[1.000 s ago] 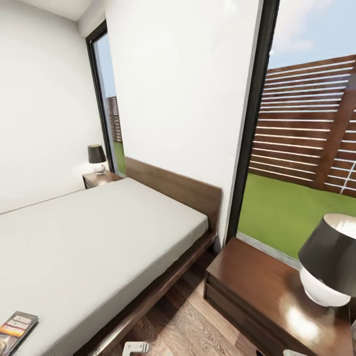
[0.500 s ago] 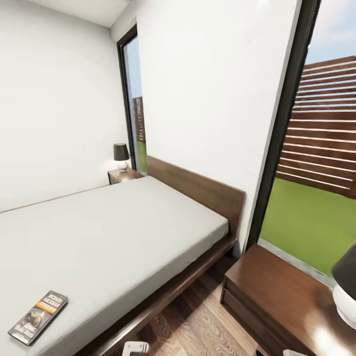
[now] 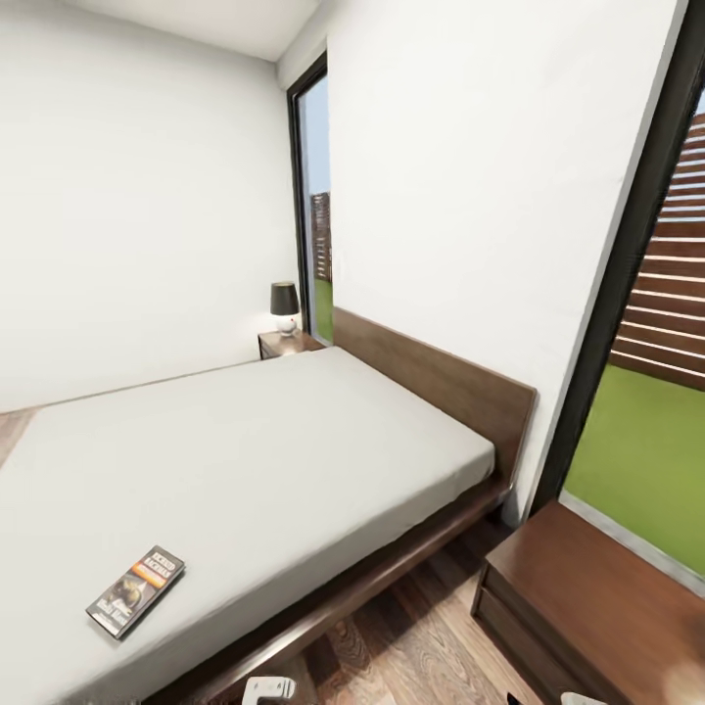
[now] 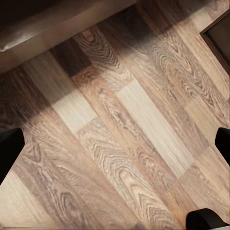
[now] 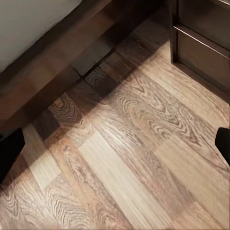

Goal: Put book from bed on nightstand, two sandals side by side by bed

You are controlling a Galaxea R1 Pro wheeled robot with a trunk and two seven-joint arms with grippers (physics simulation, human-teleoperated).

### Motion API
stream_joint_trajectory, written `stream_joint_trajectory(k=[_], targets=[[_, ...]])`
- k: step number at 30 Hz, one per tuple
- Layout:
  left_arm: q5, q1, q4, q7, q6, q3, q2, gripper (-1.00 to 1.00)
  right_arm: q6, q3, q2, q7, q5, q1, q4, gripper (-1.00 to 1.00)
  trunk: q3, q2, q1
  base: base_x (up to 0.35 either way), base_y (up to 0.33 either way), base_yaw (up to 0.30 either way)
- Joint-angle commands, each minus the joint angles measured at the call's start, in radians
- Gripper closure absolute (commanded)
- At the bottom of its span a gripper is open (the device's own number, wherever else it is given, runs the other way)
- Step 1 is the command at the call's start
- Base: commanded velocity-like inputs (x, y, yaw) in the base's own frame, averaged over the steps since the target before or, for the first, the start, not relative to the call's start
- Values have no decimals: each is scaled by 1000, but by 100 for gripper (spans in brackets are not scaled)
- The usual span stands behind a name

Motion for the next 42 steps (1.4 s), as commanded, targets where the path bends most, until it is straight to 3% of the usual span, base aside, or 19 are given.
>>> stream_joint_trajectory(k=[1, 42], targets=[[-9, 0, 0, -2, -2, 9, 0, -100, -3, 8, -1, 4, -10, -1, 1, -100, -1, -1, 0, 0, 0, 286], [-9, 0, -1, -2, -2, 9, -2, -100, -3, 8, -1, 4, -10, -1, 1, -100, -1, -1, 0, 11, -19, 286]])
